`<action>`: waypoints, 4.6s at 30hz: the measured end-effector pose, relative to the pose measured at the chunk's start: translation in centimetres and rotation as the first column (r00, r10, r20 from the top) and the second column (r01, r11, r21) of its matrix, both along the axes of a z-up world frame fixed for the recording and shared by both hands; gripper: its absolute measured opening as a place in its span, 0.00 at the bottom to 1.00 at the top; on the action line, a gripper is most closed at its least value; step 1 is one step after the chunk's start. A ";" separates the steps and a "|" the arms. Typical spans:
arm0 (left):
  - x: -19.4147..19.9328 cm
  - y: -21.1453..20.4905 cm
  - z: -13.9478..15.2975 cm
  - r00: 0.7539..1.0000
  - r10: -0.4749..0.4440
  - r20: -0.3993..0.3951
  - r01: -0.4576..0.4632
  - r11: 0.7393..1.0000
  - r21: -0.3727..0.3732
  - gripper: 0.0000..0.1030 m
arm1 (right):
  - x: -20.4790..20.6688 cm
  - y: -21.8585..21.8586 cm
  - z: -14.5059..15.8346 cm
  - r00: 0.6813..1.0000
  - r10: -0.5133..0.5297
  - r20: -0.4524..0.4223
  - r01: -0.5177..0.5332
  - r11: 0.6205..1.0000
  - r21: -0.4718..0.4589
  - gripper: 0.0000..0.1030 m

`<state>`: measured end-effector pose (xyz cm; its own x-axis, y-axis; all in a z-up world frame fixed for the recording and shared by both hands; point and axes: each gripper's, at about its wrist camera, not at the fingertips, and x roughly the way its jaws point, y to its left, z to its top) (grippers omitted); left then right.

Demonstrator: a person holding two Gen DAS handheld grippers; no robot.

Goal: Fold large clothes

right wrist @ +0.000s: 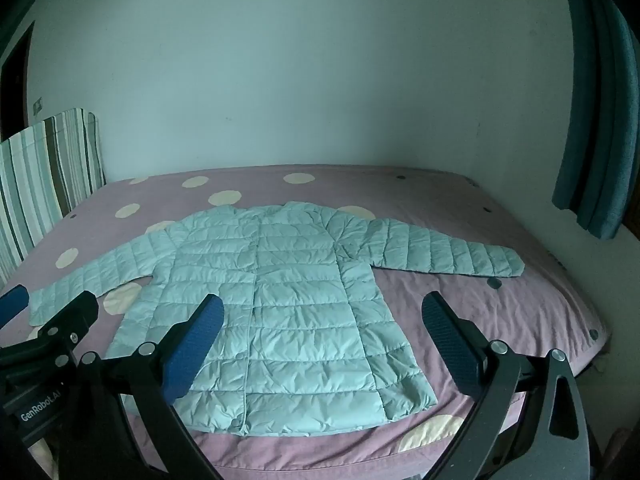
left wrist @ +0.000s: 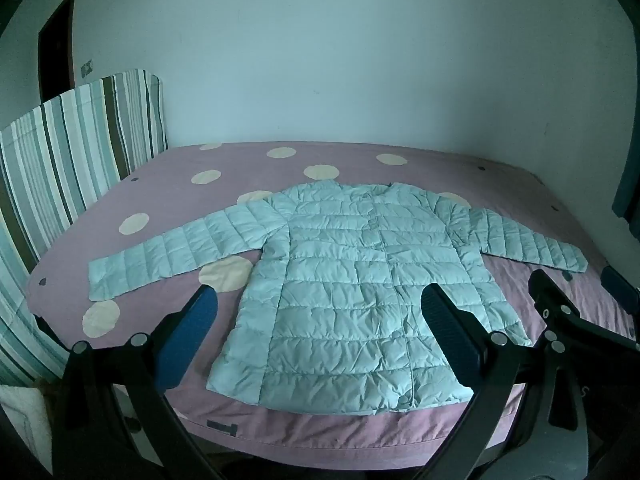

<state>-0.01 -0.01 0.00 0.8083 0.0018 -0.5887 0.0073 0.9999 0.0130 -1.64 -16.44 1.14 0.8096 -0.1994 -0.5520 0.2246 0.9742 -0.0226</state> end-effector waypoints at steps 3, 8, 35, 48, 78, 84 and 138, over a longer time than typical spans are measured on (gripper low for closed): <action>0.0 0.0 0.0 1.000 0.000 0.000 0.000 1.000 0.000 0.98 | -0.1 0.0 0.1 1.000 -0.001 0.000 0.001 1.000 -0.001 0.96; 0.0 0.0 0.0 1.000 0.000 0.000 0.000 1.000 0.001 0.98 | -0.1 0.1 0.1 1.000 -0.001 0.000 0.001 1.000 0.000 0.96; 0.0 0.0 0.0 1.000 0.000 0.001 0.000 1.000 0.003 0.98 | -0.2 0.0 0.1 1.000 -0.001 -0.001 0.001 1.000 -0.001 0.96; 0.0 0.0 0.0 1.000 0.000 0.000 0.000 1.000 0.004 0.98 | -0.1 0.1 0.0 1.000 -0.001 -0.002 0.001 1.000 -0.001 0.96; 13.1 5.4 -8.8 0.971 0.188 -0.145 -0.185 0.982 0.031 0.98 | 10.0 -10.7 -7.8 0.978 -0.172 -0.122 0.190 0.969 0.159 0.96; 17.3 10.4 -12.5 0.916 0.318 -0.245 -0.325 0.946 0.016 0.98 | 12.6 -21.2 -10.8 0.928 -0.327 -0.177 0.363 0.900 0.243 0.96; 19.2 22.1 -20.3 0.720 0.612 -0.327 -0.591 0.788 0.175 0.98 | 22.1 -19.0 -6.2 0.987 -0.160 0.018 0.140 0.909 0.393 0.04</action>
<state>19.17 22.09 -20.34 0.3659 0.4569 -0.8108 -0.5807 0.7929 0.1848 20.41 -35.39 -5.06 0.8149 -0.0981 -0.5712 0.3599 0.8582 0.3661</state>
